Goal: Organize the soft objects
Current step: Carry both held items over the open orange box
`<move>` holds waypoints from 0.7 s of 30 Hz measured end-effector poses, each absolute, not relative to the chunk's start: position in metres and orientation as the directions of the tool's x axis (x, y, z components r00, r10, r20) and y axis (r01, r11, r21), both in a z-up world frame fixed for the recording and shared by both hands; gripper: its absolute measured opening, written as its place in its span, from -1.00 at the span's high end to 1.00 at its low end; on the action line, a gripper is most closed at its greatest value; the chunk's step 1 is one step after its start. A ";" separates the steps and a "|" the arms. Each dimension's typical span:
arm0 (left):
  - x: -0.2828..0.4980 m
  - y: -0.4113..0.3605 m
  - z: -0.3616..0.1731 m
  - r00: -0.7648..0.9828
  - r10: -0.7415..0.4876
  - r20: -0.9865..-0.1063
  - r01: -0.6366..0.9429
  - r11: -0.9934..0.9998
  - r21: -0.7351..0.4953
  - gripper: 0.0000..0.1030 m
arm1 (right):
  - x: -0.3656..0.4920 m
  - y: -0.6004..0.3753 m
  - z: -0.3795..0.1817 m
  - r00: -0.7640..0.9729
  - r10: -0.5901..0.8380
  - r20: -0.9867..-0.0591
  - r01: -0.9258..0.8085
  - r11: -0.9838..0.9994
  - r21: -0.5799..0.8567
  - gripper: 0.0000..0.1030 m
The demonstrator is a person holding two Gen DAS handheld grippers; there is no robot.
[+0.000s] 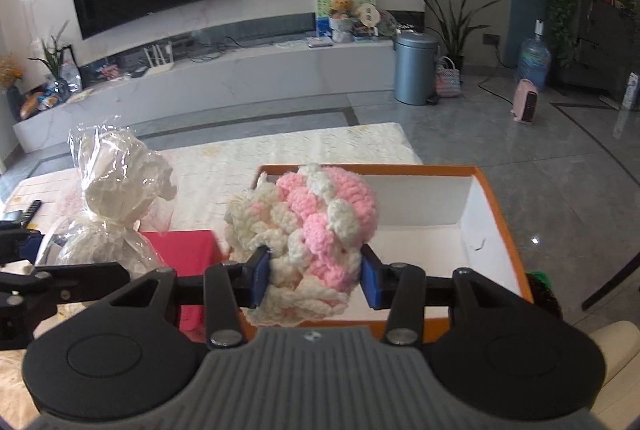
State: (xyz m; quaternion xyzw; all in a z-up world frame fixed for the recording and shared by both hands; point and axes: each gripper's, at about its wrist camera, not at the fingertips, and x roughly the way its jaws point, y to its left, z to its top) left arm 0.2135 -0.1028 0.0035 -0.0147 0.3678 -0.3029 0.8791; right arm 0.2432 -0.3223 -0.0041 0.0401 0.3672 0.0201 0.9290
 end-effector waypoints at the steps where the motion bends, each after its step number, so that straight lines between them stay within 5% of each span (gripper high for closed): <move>1: 0.224 -0.105 0.001 0.524 -0.553 -0.648 0.526 0.808 -0.265 -0.05 | 0.251 -0.327 -0.007 0.721 0.068 -0.690 -0.003 0.996 0.094 0.12; 10: 0.274 -0.136 -0.037 0.344 -0.554 -0.758 0.569 0.765 -0.301 -0.05 | 0.307 -0.342 -0.054 0.594 0.074 -0.801 0.016 0.994 0.104 0.09; 21: 0.299 -0.173 -0.074 0.193 -0.419 -0.887 0.594 0.770 -0.234 -0.07 | 0.337 -0.347 -0.113 0.402 0.096 -0.911 -0.054 0.995 0.081 0.07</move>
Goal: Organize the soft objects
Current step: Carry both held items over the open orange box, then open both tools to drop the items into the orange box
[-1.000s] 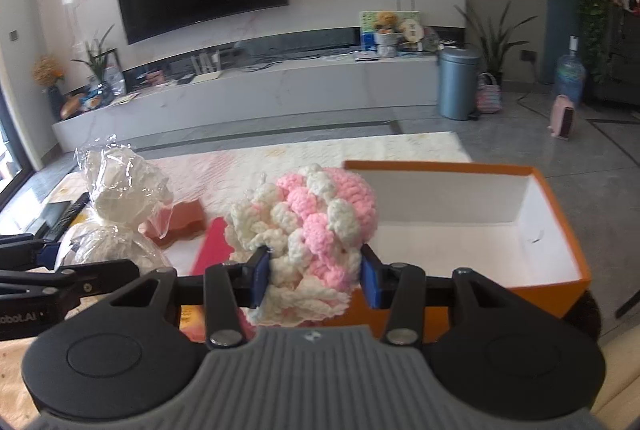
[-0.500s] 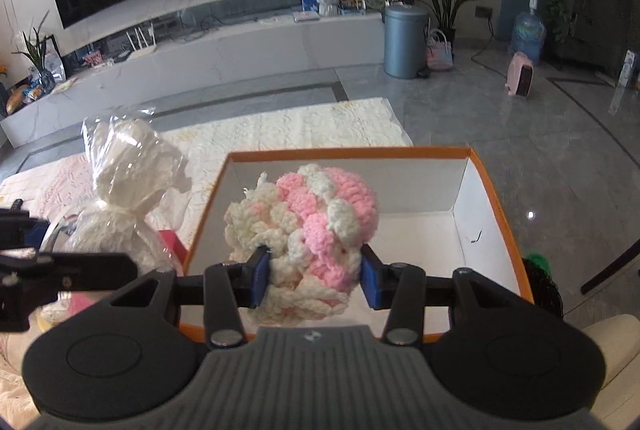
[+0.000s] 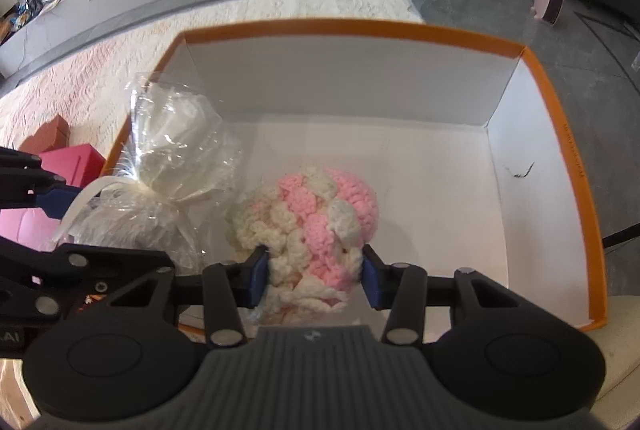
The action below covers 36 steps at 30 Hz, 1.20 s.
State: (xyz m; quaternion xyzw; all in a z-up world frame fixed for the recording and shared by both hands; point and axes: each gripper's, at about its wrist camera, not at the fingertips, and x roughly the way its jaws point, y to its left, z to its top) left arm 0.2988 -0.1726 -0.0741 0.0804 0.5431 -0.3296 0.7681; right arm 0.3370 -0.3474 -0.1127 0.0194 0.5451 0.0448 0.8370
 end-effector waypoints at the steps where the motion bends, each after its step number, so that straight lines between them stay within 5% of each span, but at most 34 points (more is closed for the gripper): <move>1: 0.299 -0.174 -0.074 0.192 -0.413 -0.890 0.599 0.768 -0.227 -0.09 | 0.339 -0.348 -0.115 0.389 0.094 -0.916 -0.059 0.995 0.077 0.03; 8: 0.306 -0.180 -0.070 0.179 -0.390 -0.903 0.591 0.777 -0.219 -0.40 | 0.349 -0.353 -0.127 0.305 0.104 -0.947 -0.065 0.994 0.088 -0.12; 23: 0.301 -0.173 -0.051 0.227 -0.433 -0.872 0.589 0.775 -0.231 -0.70 | 0.344 -0.353 -0.101 0.340 0.074 -0.937 -0.040 0.997 0.065 -0.33; 36: 0.228 -0.121 -0.006 0.475 -0.499 -0.725 0.588 0.793 -0.160 -0.63 | 0.290 -0.321 -0.046 0.536 0.088 -0.840 -0.068 0.996 0.061 -0.35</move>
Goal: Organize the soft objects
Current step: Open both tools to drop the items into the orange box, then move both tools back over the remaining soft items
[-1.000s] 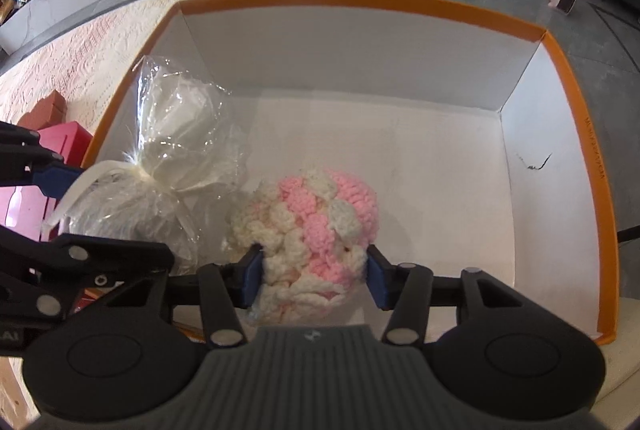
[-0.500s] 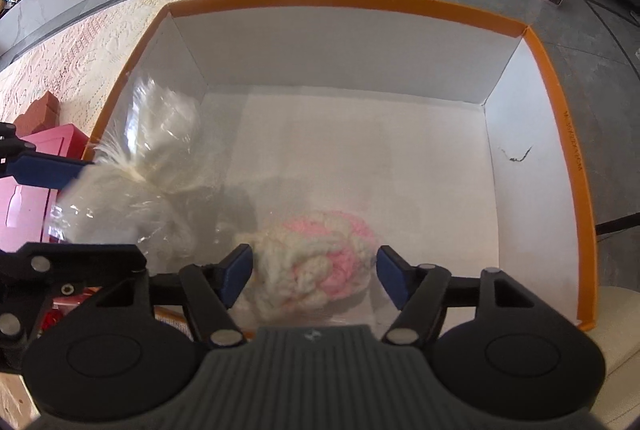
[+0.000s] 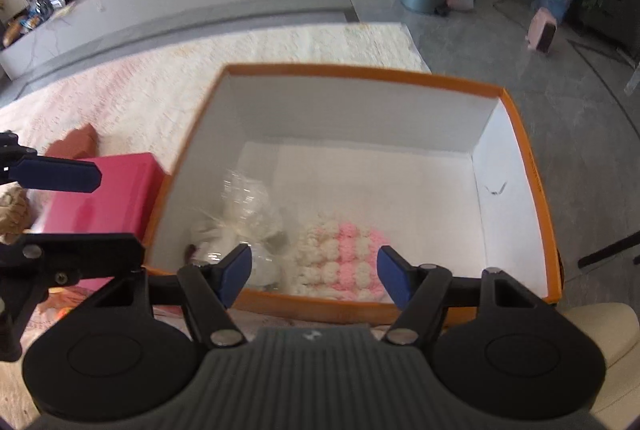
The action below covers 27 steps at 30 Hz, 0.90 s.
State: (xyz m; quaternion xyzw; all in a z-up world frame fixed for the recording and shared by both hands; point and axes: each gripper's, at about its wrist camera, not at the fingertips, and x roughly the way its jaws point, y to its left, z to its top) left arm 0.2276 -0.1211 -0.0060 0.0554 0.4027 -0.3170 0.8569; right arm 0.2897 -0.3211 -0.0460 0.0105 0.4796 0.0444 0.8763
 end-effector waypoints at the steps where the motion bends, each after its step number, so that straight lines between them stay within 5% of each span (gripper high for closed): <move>1: 0.219 -0.114 -0.004 0.501 -0.496 -0.710 0.580 0.801 -0.150 -0.61 | 0.283 -0.317 -0.043 0.553 0.093 -0.828 -0.070 0.995 0.064 -0.44; 3: 0.199 -0.098 0.000 0.552 -0.480 -0.682 0.551 0.824 -0.134 -0.61 | 0.265 -0.305 -0.039 0.593 0.107 -0.798 -0.076 0.994 0.077 -0.58; 15: 0.124 0.008 -0.024 0.727 -0.303 -0.617 0.250 0.953 -0.173 -0.54 | 0.176 -0.226 -0.037 0.703 0.228 -0.674 -0.111 0.971 0.213 -0.58; 27: 0.102 0.061 -0.065 0.719 -0.201 -0.665 0.104 0.977 -0.184 -0.54 | 0.145 -0.147 -0.069 0.692 0.247 -0.678 -0.187 0.969 0.161 -0.49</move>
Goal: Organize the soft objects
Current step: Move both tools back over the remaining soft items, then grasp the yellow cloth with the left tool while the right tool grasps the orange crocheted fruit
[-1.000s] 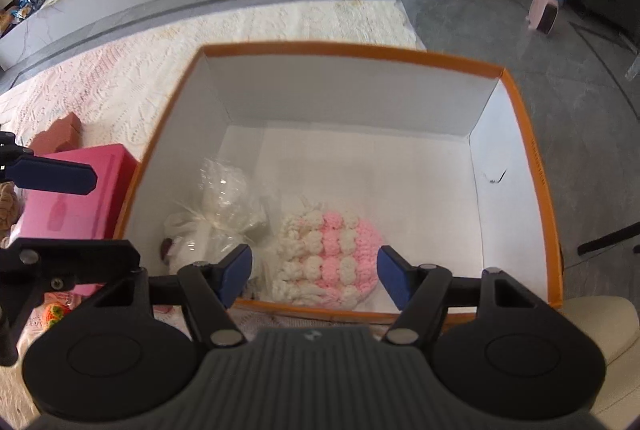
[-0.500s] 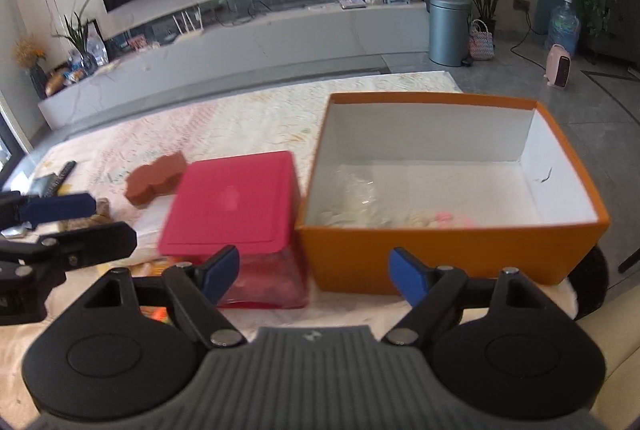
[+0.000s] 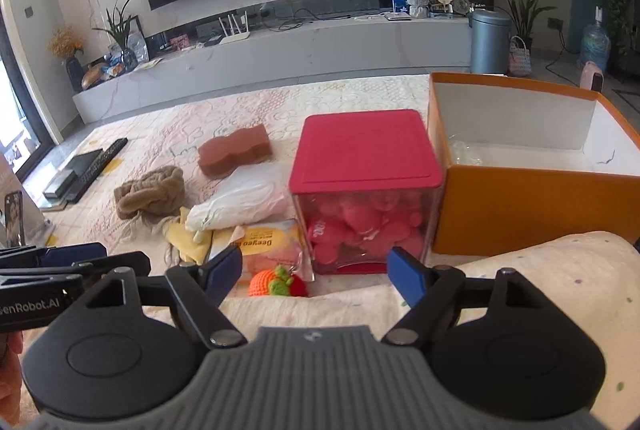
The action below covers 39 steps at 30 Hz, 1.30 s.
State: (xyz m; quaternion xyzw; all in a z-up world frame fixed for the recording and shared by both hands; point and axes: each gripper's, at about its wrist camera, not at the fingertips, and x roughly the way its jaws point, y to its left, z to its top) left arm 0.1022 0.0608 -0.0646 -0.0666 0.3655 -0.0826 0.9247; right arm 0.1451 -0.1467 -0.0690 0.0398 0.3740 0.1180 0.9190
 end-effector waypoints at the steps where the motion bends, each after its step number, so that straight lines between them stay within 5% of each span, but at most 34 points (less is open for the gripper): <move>1: 0.102 0.062 -0.067 0.715 -0.199 -0.670 0.102 0.978 -0.182 -0.54 | 0.146 -0.144 -0.072 0.684 0.246 -0.687 -0.188 0.969 0.159 -0.48; 27: 0.105 0.095 -0.130 0.640 -0.189 -0.745 0.029 0.975 -0.222 -0.31 | 0.196 -0.089 -0.131 0.542 0.250 -0.802 -0.247 0.960 0.133 -0.03; 39: 0.112 0.089 -0.139 0.615 -0.162 -0.772 0.027 0.982 -0.185 -0.31 | 0.201 -0.088 -0.153 0.519 0.234 -0.822 -0.255 0.960 0.112 -0.01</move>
